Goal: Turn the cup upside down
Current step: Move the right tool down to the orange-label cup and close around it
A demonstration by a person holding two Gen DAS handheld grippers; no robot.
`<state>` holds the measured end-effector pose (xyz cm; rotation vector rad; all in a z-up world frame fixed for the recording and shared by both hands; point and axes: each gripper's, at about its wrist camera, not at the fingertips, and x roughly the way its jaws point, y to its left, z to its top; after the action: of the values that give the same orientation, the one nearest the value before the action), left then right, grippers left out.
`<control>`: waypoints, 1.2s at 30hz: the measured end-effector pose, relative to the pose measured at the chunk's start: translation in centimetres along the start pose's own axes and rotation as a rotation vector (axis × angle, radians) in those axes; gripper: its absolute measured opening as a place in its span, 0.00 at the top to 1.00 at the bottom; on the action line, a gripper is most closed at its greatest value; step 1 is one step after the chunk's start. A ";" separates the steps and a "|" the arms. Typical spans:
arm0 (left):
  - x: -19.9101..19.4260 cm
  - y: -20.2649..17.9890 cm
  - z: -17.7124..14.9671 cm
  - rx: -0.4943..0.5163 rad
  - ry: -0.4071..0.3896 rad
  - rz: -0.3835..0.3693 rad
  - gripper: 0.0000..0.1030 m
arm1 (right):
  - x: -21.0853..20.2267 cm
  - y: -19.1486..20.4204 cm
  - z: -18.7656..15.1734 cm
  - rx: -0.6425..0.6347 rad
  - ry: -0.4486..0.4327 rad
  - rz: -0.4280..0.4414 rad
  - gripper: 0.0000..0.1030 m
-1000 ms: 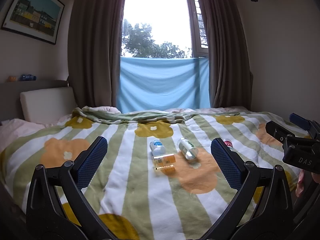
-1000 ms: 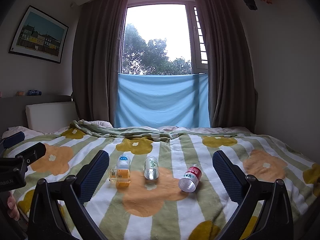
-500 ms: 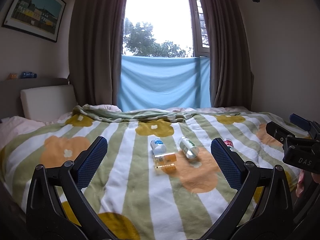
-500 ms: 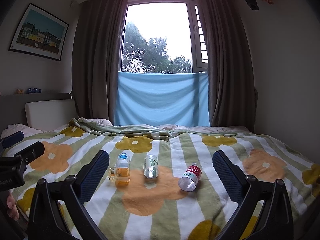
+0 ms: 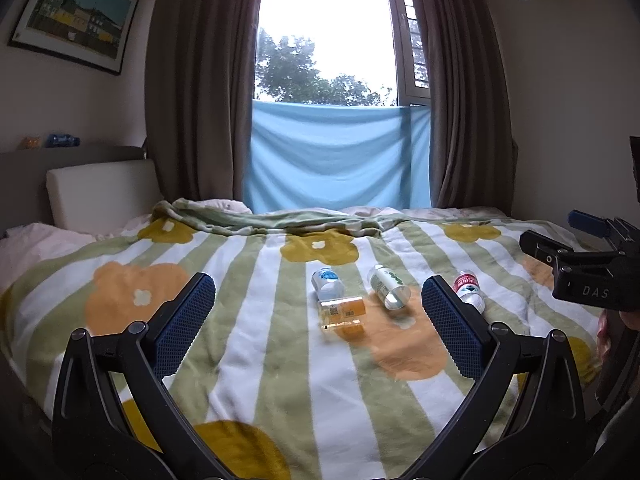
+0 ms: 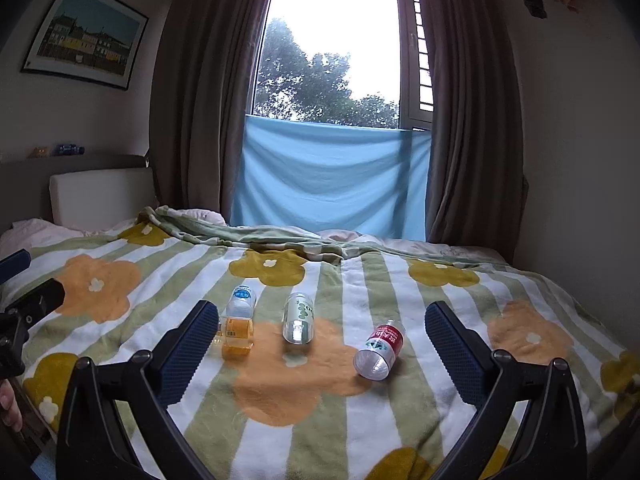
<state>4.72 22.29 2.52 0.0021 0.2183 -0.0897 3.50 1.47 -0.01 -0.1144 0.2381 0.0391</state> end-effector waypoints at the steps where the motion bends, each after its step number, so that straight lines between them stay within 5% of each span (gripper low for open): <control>1: 0.2 0.3 -0.1 -0.004 0.008 0.006 0.00 | 0.9 0.1 0.3 -0.022 0.004 0.013 0.00; 9: 1.9 1.9 -0.3 -0.010 0.050 0.044 0.00 | 9.7 2.1 1.8 -0.232 0.069 0.208 0.00; 16: 4.1 4.0 -0.9 -0.042 0.099 0.072 0.00 | 19.5 6.5 1.0 -0.434 0.237 0.440 0.00; 23: 5.6 5.6 -1.7 -0.065 0.140 0.096 0.00 | 28.0 11.9 -2.5 -0.678 0.447 0.582 0.00; 31: 7.1 6.7 -3.2 -0.081 0.193 0.096 0.00 | 32.4 15.7 -6.0 -0.961 0.567 0.607 0.01; 36: 8.1 7.0 -4.0 -0.092 0.221 0.084 0.00 | 34.2 17.1 -7.5 -1.080 0.621 0.589 0.10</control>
<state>12.32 28.59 -3.21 -0.0704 0.4428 0.0044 34.09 18.42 -17.24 -1.1395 0.8507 0.7298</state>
